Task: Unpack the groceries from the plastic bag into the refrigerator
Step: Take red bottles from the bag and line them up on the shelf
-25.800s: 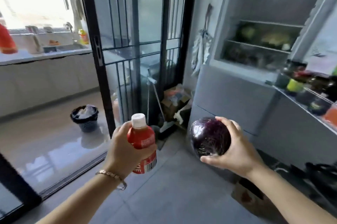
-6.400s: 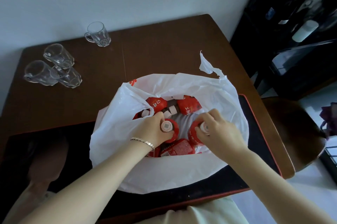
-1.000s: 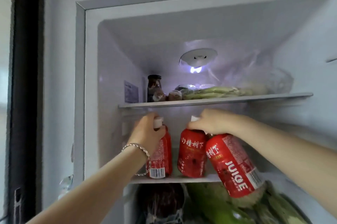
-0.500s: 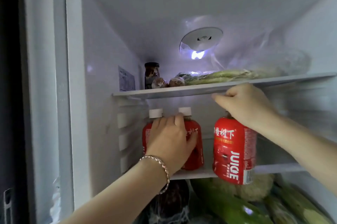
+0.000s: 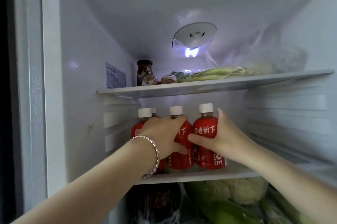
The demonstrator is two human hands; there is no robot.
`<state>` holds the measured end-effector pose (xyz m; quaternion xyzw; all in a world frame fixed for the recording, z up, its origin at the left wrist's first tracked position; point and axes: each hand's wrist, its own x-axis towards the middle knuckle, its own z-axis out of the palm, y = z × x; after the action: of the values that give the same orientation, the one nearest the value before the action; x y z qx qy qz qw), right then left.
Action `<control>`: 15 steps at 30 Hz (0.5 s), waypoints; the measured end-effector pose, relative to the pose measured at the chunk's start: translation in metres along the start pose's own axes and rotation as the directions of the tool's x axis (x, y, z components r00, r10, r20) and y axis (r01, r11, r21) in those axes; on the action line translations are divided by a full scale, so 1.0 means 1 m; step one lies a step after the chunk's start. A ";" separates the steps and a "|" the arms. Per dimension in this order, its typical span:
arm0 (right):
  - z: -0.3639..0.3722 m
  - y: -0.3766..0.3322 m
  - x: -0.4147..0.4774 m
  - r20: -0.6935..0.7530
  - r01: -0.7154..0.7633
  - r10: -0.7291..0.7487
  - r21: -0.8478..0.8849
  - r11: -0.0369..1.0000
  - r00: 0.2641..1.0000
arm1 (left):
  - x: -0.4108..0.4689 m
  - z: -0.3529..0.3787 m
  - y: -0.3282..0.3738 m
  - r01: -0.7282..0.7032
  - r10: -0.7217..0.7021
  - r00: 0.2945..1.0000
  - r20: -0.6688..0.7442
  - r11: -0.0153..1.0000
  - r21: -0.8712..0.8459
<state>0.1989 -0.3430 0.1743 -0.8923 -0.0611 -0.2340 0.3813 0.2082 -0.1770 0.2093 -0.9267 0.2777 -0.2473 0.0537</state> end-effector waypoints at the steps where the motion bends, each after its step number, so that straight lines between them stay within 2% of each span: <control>1: 0.003 -0.001 -0.003 -0.028 -0.064 0.062 -0.070 0.996 0.998 | 0.005 0.001 -0.002 0.009 -0.009 1.000 0.007 1.000 -0.005; 3: 0.009 -0.004 -0.001 -0.063 -0.122 0.110 -0.228 0.966 0.992 | 0.017 0.005 -0.003 0.027 -0.028 0.999 0.016 0.998 0.065; 6: 0.015 -0.006 0.016 -0.026 -0.084 0.080 -0.386 0.919 0.996 | 0.038 0.011 -0.001 0.061 -0.070 0.997 0.029 0.970 0.234; 8: 0.020 0.001 0.033 0.005 -0.049 0.053 -0.306 0.951 0.999 | 0.049 0.011 -0.002 0.090 -0.117 0.990 0.074 0.950 0.298; 11: 0.031 0.013 0.058 0.046 -0.159 0.165 -0.108 0.981 0.985 | 0.067 0.021 -0.003 0.136 -0.173 0.980 0.100 0.944 0.301; 15: 0.036 0.017 0.084 0.156 -0.179 0.179 -0.016 0.984 0.971 | 0.091 0.046 -0.001 0.215 -0.287 0.943 0.171 0.914 0.345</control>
<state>0.2917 -0.3349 0.1806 -0.9101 -0.0101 -0.1277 0.3940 0.2967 -0.2269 0.2086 -0.9551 0.1041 -0.1908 0.2014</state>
